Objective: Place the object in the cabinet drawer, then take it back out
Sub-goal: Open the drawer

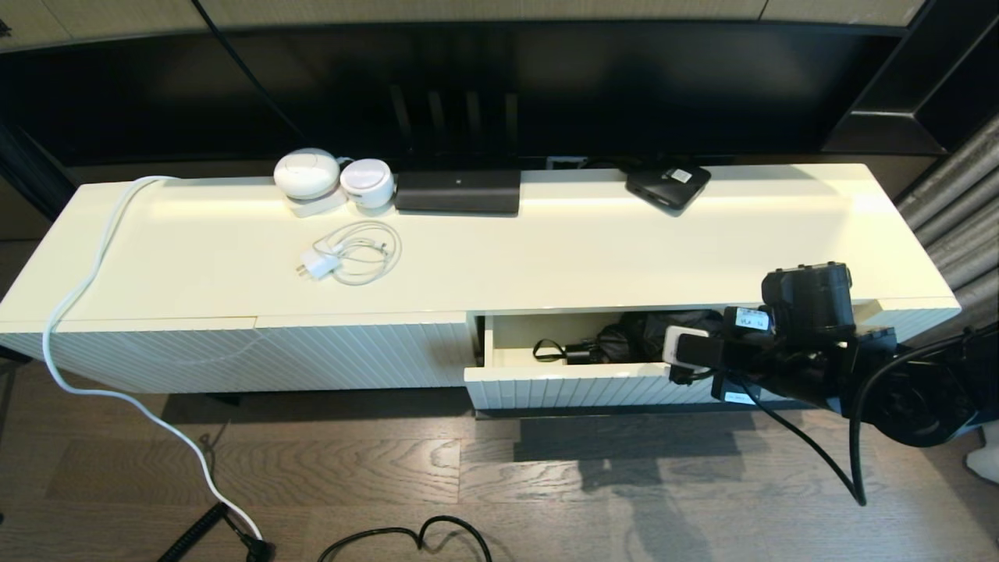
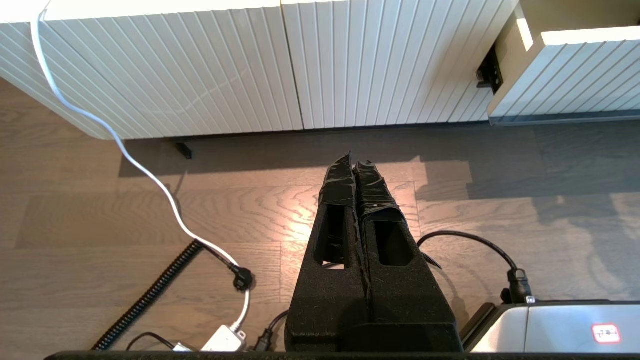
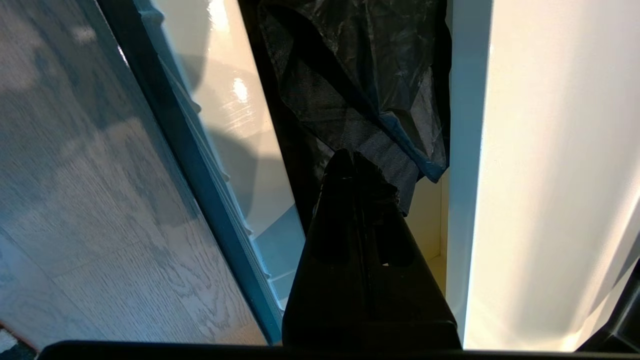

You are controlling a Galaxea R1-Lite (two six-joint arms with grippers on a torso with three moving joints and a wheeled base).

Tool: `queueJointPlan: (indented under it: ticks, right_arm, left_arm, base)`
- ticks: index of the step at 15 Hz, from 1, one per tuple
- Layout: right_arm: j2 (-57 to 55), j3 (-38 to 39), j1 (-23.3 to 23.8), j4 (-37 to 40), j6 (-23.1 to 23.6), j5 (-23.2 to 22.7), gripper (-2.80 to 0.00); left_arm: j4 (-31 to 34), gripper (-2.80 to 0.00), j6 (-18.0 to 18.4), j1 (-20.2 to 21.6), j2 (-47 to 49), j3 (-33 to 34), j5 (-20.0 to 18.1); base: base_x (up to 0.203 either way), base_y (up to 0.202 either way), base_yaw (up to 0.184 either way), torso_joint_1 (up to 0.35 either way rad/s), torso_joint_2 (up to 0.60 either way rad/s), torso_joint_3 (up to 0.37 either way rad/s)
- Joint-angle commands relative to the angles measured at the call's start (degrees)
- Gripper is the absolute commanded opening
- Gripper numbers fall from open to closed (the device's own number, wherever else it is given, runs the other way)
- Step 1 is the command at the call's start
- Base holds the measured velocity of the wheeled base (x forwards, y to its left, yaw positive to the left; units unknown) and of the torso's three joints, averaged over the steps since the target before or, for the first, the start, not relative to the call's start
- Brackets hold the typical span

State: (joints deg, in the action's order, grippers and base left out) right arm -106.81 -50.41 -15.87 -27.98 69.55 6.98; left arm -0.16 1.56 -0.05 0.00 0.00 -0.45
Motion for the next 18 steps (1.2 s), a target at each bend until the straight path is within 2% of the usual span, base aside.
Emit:
queueJointPlan:
  ticks: [1, 7, 12, 18]
  right_arm:
    - [-0.1, 0.1, 0.0, -0.1, 0.4, 0.0, -2.80]
    - [2.1, 1.8, -1.3, 3.5, 0.5, 0.4, -2.80]
    - [2.8, 4.0, -2.1, 3.5, 0.3, 0.6, -2.80]
    - [5.0, 10.8, -2.1, 3.8, 0.4, 0.7, -2.80]
  left_arm:
    - [0.0, -2.80, 0.0, 0.0, 0.1, 0.1, 0.0]
    - [0.0, -2.80, 0.0, 0.0, 0.1, 0.1, 0.0]
    - [0.0, -2.80, 0.0, 0.0, 0.1, 0.1, -0.1]
    - [0.0, -2.80, -0.1, 0.0, 0.1, 0.1, 0.0]
  base:
    - [0.000, 0.000, 0.000, 0.000, 0.00, 0.000]
    - [0.000, 0.000, 0.000, 0.000, 0.00, 0.000]
    - [0.000, 0.000, 0.000, 0.000, 0.00, 0.000]
    - [0.000, 0.000, 0.000, 0.000, 0.00, 0.000]
